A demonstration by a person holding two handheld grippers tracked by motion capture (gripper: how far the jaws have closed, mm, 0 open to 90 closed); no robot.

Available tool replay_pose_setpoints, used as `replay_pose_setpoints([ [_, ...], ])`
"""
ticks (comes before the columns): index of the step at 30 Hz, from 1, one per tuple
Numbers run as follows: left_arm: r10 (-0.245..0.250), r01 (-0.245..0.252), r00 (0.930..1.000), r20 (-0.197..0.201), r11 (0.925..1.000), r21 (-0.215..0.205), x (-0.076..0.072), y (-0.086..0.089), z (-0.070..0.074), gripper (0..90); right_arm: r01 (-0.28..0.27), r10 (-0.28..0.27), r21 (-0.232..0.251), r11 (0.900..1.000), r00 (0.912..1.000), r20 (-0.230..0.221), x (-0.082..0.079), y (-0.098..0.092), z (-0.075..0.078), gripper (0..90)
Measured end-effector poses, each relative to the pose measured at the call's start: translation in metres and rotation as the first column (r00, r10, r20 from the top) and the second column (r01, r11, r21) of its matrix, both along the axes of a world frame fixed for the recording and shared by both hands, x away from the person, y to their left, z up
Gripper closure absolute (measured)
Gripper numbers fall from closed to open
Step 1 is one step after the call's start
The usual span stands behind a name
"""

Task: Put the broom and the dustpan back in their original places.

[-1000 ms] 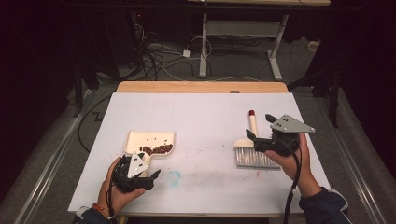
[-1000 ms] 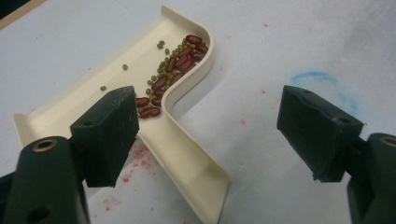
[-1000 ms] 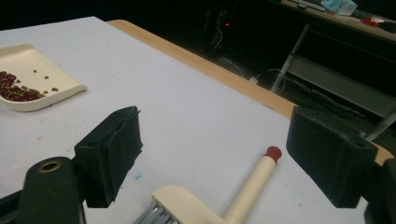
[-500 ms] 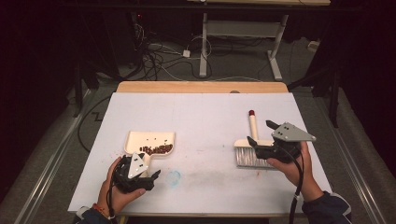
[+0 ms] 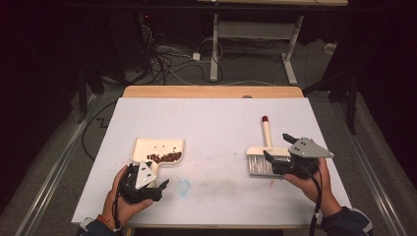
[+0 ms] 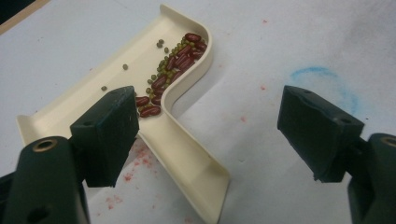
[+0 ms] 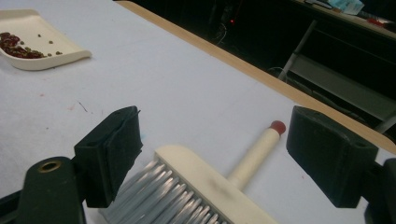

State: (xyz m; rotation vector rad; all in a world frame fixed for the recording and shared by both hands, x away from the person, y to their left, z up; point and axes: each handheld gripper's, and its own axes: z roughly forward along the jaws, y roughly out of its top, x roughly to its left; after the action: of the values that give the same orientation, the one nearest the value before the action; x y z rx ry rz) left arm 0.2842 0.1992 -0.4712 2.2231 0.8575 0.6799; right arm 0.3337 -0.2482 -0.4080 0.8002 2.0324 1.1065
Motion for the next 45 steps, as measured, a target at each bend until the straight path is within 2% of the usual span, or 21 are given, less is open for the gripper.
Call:
replay_pose_setpoints([
  [4, 0.0, 0.0, 1.0, 0.001, 1.0, 0.004, 0.0, 0.0, 0.0, 20.5, 0.008, -0.008, -0.017, 1.0, 1.0, 0.002, -0.003, -0.003, -0.005, 18.1],
  [13, -0.004, 0.004, 1.0, 0.003, 1.0, 0.004, 0.0, -0.001, -0.001, 20.5, -0.012, 0.012, -0.005, 1.0, 0.9999, 0.008, -0.011, -0.01, -0.017, 18.2],
  [16, -0.003, 0.003, 1.0, 0.004, 1.0, 0.005, 0.0, -0.001, -0.001, 20.5, -0.01, 0.01, -0.033, 0.999, 0.9999, 0.011, -0.015, -0.013, -0.022, 18.2],
  [19, -0.005, 0.005, 1.0, 0.003, 0.9999, 0.009, -0.001, -0.001, -0.001, 20.5, -0.008, 0.008, -0.029, 1.0, 1.0, -0.005, -0.018, -0.017, -0.027, 18.2],
  [23, -0.006, 0.006, 1.0, 0.001, 0.9999, 0.009, 0.0, -0.002, -0.001, 20.5, -0.007, 0.006, -0.055, 0.998, 0.9998, -0.017, -0.024, -0.021, -0.034, 18.1],
  [35, -0.013, 0.013, 0.9999, 0.001, 0.9999, 0.0, 0.003, -0.004, -0.001, 20.5, 0.009, -0.012, -0.047, 0.999, 0.9977, -0.066, -0.036, -0.036, -0.05, 18.1],
  [42, -0.019, 0.019, 0.9998, 0.008, 0.9998, -0.003, 0.004, -0.007, -0.001, 20.5, 0.006, -0.014, -0.079, 0.997, 0.9947, -0.102, -0.039, -0.039, -0.059, 18.2],
  [45, -0.02, 0.02, 0.9997, 0.012, 0.9998, 0.0, 0.003, -0.007, 0.0, 20.5, 0.0, -0.008, -0.082, 0.997, 0.995, -0.099, -0.039, -0.039, -0.06, 18.2],
])
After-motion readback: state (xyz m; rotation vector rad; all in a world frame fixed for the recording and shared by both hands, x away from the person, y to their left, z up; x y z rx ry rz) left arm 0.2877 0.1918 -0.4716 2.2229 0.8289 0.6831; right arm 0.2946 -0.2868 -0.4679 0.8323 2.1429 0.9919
